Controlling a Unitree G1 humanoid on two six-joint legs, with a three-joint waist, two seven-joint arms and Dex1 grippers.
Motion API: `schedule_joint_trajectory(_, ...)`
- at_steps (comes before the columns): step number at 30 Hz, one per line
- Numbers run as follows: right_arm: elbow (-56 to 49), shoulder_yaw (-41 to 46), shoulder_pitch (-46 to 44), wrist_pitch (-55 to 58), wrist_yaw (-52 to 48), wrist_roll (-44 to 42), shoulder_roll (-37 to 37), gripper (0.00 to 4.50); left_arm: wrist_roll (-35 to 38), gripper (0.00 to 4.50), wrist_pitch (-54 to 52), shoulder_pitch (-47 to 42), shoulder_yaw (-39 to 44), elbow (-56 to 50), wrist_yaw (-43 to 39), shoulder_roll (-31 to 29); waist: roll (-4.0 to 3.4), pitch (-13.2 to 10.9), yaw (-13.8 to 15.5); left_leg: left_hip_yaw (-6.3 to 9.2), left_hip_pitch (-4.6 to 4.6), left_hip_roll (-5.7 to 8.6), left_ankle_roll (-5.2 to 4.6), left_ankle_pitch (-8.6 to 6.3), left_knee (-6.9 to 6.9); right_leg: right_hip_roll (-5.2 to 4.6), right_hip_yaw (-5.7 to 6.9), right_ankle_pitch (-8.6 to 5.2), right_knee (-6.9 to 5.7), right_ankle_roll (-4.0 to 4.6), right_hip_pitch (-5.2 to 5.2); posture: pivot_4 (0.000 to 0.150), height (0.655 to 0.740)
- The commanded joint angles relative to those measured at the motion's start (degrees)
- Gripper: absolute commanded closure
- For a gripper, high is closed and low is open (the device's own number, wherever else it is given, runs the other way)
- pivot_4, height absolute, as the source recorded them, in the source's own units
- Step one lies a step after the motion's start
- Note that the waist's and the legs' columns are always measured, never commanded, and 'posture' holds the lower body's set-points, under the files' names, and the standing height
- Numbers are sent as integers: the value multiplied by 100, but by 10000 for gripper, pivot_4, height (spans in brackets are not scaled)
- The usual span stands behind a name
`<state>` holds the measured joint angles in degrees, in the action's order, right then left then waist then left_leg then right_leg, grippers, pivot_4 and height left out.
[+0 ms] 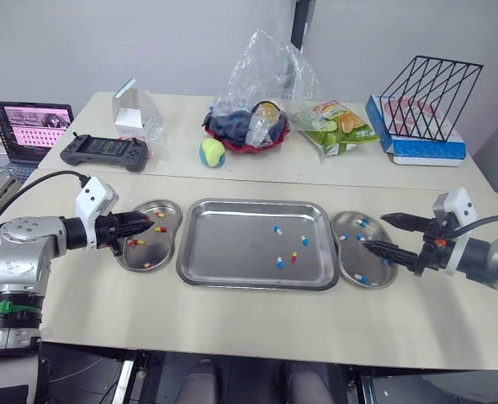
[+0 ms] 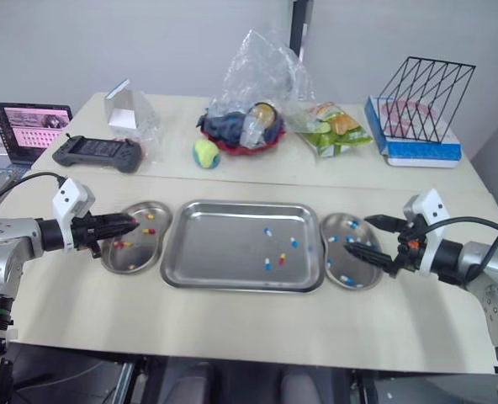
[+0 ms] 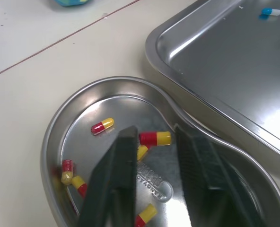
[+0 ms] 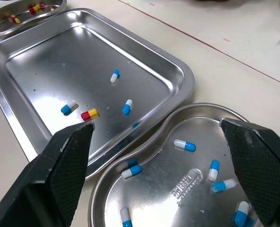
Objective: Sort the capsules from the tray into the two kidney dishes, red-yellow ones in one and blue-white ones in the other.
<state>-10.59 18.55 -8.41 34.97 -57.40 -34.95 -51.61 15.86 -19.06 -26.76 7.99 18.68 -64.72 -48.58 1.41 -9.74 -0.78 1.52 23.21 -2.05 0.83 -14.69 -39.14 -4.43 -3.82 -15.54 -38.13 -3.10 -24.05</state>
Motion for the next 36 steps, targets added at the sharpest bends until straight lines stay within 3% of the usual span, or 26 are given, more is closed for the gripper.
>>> schedule_joint_trajectory(1, -35, 107, -77, -123, -43, -3, -59, 0, 82, 18600, 44, -66, 127, -43, 82, -2, 0, 0, -1, 0, 0, 0, 0, 0, 0, 0, 0, 0, 0, 0, 0, 1500, 7174)
schedule_joint_trajectory(6, 99, 186, -85, -186, -120, 35, -145, 0, 156, 1649, 163, -103, 338, 42, 88, -127, 0, 0, 1, 0, 0, 0, 0, 0, 0, 0, 0, 0, 0, 0, 0, 1500, 7174)
schedule_joint_trajectory(7, 131, 187, -94, -206, -129, 52, -156, 0, 146, 150, 219, -118, 405, 91, 143, -153, 0, 0, -1, 0, 0, 0, 0, 0, 0, 0, 0, 0, 0, 0, 0, 1500, 7174)
schedule_joint_trajectory(20, 964, 194, -341, -724, -286, 361, -221, 0, 612, 150, 732, 906, 1745, -9, 280, -398, 0, 0, -13, -3, -3, -3, 0, 0, 8, 0, -2, 0, 0, 0, -4, 1500, 7174)
schedule_joint_trajectory(27, 1546, 114, -500, -1254, -351, 652, -149, 0, 1247, 150, 810, 2332, 2520, -760, 17, -39, -1, 1, -27, -11, -5, -7, 0, 0, 13, -1, -5, 0, 2, 0, -6, 1500, 7174)
schedule_joint_trajectory(36, 1790, -94, -733, -1415, -563, 803, -167, 0, 1245, 150, 1022, 2349, 2580, -625, 127, -52, -1, 0, -6, -10, -12, -8, 1, 0, 13, 0, -3, 1, 0, 2, 1, 1500, 7174)
